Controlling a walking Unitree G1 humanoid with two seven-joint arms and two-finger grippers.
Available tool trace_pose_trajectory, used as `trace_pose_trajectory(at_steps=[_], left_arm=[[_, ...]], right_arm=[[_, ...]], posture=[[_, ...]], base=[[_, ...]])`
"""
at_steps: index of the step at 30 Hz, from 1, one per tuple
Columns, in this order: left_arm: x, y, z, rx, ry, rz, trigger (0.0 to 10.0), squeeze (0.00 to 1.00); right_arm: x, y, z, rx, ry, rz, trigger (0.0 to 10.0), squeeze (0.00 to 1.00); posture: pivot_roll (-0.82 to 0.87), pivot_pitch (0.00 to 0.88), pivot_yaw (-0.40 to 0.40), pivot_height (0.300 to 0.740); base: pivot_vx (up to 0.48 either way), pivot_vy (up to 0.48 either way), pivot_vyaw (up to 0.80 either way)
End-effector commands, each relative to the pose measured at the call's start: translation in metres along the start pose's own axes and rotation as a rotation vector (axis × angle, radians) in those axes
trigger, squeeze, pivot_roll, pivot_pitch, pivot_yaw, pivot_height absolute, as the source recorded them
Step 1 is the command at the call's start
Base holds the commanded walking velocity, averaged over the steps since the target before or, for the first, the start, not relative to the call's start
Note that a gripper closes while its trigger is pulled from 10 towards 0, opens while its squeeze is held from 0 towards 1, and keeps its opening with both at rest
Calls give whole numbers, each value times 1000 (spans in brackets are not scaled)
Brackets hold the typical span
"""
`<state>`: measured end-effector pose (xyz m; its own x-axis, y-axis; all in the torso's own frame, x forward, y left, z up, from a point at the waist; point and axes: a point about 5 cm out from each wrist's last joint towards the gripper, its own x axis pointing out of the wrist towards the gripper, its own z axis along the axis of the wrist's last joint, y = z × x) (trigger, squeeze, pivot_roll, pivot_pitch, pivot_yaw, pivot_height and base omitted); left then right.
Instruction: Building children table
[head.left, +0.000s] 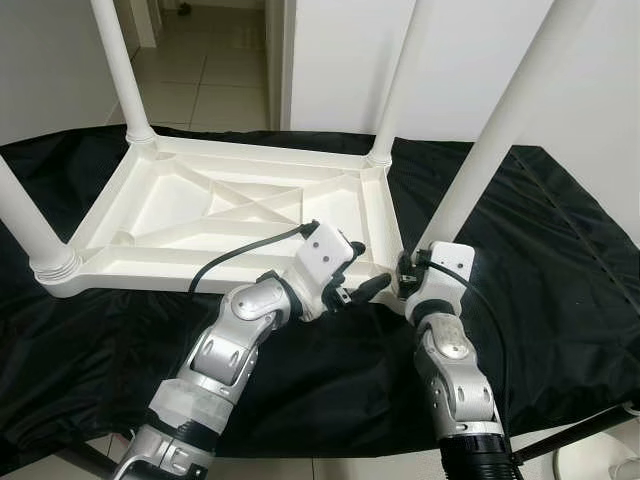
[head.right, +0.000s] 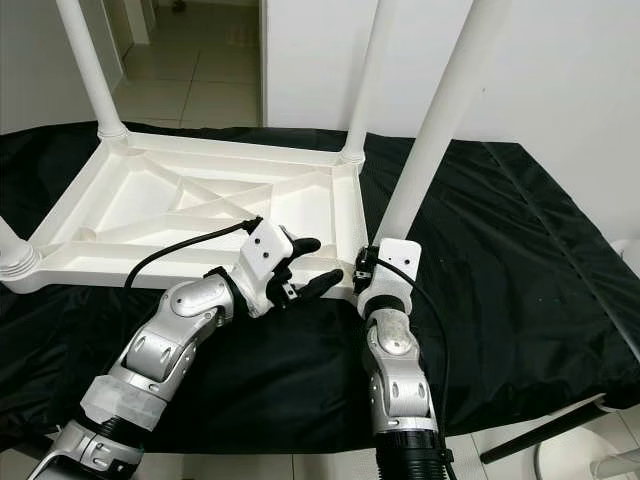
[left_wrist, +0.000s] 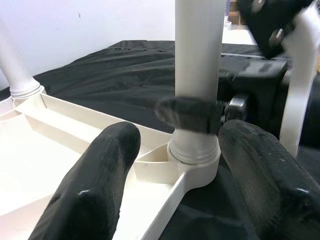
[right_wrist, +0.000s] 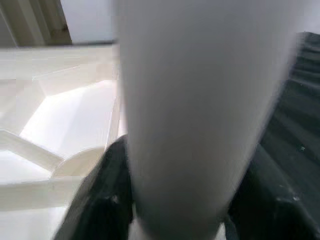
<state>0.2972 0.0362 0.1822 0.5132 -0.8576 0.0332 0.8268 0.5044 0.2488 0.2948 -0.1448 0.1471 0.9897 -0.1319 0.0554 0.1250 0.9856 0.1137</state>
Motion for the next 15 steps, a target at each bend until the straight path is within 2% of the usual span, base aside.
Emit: trace_pose_trajectory(at_steps=[1,4,6,7,8,9,10,11,12,13,15], left_arm=[[-1,-4,-5,2,13,-1,10000,0],[-6,-10,-3,6,3,-49,10000,0],[-6,-10,-3,6,3,-49,10000,0],[-7,-11,-4,7,6,-49,10000,0],[-7,-11,-5,4,10,-46,10000,0],[-7,-11,-5,4,10,-46,10000,0],[-7,-12,-5,1,11,-45,10000,0],[-7,-12,-6,-1,12,-44,10000,0],[-8,-14,-5,-6,10,-45,10000,0],[-8,-14,-5,-6,10,-45,10000,0],[-11,-17,-4,-11,11,-46,10000,0]], right_arm=[[-12,-2,-8,62,13,-12,10000,1000],[-13,-11,-5,45,1,160,10000,1000],[-13,-11,-5,45,1,160,10000,1000],[-14,-14,-5,30,1,198,10000,1000],[-15,-17,-6,15,5,224,10000,235],[-15,-17,-6,15,5,224,10000,235],[-15,-20,-6,9,10,254,10000,0],[-16,-22,-6,6,14,274,10000,0],[-18,-32,-8,-43,23,355,10000,0],[-18,-32,-8,-43,23,355,10000,0],[-21,-49,-10,-101,57,493,10000,0]], posture=[[-112,0,-30,740],[-105,1,-46,740],[-105,1,-46,740],[-102,1,-51,740],[-102,1,-51,740],[-102,1,-51,740],[-96,2,-58,740],[-96,2,-58,740],[-92,0,-59,740],[-92,0,-59,740],[-87,0,-61,740]], base=[[0,0,0],[0,0,0],[0,0,0],[0,0,0],[0,0,0],[0,0,0],[0,0,0],[0,0,0],[0,0,0],[0,0,0],[0,0,0]])
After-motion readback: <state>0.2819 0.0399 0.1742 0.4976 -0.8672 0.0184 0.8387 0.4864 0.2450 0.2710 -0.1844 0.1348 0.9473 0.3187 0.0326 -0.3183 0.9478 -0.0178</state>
